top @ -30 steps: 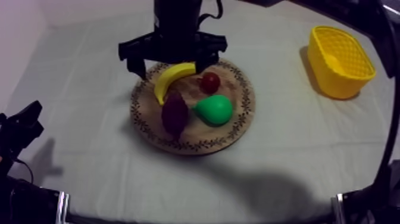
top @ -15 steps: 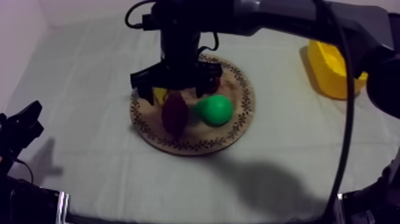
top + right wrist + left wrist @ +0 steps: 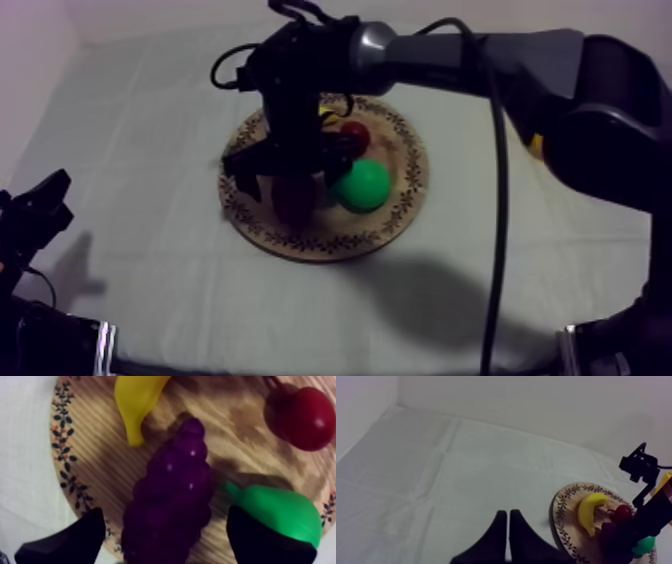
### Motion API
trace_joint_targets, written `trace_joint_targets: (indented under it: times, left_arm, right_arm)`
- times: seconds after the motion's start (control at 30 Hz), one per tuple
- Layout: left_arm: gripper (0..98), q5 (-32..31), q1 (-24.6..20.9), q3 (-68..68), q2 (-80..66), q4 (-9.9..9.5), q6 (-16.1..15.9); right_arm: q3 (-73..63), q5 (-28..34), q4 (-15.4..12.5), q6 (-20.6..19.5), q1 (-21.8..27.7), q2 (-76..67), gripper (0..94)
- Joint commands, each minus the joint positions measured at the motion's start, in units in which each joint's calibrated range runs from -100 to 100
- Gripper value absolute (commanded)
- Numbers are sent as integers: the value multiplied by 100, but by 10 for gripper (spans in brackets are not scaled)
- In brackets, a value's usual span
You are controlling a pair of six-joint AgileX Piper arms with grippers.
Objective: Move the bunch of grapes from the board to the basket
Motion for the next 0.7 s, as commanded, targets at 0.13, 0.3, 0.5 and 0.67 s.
trace_joint_targets:
  times: [0.13, 0.3, 0.5, 0.67]
  left_arm:
    - [1, -5, 0, -2, 0, -4, 1]
    - [1, -5, 0, -2, 0, -4, 1]
    - [1, -5, 0, -2, 0, -4, 1]
    - [1, -5, 0, -2, 0, -4, 1]
  right_arm:
    - [-353, 125, -10, 66, 27, 324, 703]
    - [-637, 257, -38, 169, 36, 515, 439]
    - [-606, 275, -61, 237, 44, 455, 323]
    - [-276, 223, 6, 258, 41, 14, 310]
